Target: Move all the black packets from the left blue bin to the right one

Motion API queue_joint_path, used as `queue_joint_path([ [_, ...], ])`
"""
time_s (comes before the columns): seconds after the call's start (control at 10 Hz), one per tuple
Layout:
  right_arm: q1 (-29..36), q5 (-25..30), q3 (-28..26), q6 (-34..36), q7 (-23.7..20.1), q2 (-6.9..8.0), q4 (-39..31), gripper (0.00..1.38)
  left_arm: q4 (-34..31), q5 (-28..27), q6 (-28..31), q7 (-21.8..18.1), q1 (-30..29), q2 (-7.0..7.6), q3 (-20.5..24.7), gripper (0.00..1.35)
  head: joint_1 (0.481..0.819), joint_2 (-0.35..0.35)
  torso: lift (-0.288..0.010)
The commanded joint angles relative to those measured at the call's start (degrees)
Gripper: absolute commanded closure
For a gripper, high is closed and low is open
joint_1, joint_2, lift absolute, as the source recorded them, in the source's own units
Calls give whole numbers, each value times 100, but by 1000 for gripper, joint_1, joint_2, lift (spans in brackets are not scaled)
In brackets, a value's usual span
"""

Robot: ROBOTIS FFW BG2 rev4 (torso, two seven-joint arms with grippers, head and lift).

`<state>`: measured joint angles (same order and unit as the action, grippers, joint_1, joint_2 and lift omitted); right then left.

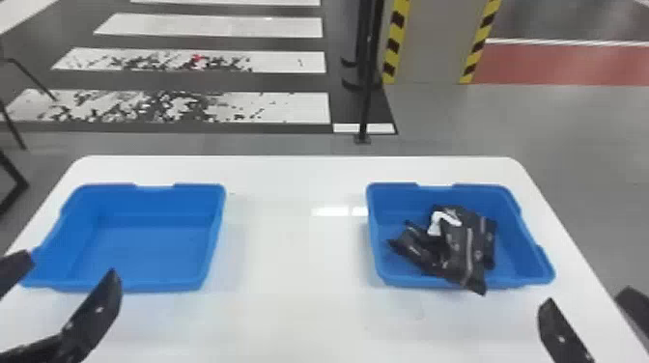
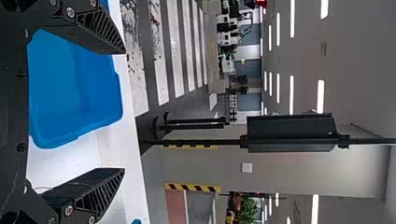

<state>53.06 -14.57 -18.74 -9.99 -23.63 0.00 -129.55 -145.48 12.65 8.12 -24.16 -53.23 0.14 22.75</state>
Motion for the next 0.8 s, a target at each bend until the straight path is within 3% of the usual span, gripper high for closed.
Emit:
queue_joint_path([
  [0.0,-61,-6,149,-14,-1,5,24,130,57,38,45,-1,50,48,-81,148,695,-18,-137],
  [0.7,-173,-40,252,-182,25,5,165,130,240,209,101,34,106,13,-104,147,695,8,-137],
])
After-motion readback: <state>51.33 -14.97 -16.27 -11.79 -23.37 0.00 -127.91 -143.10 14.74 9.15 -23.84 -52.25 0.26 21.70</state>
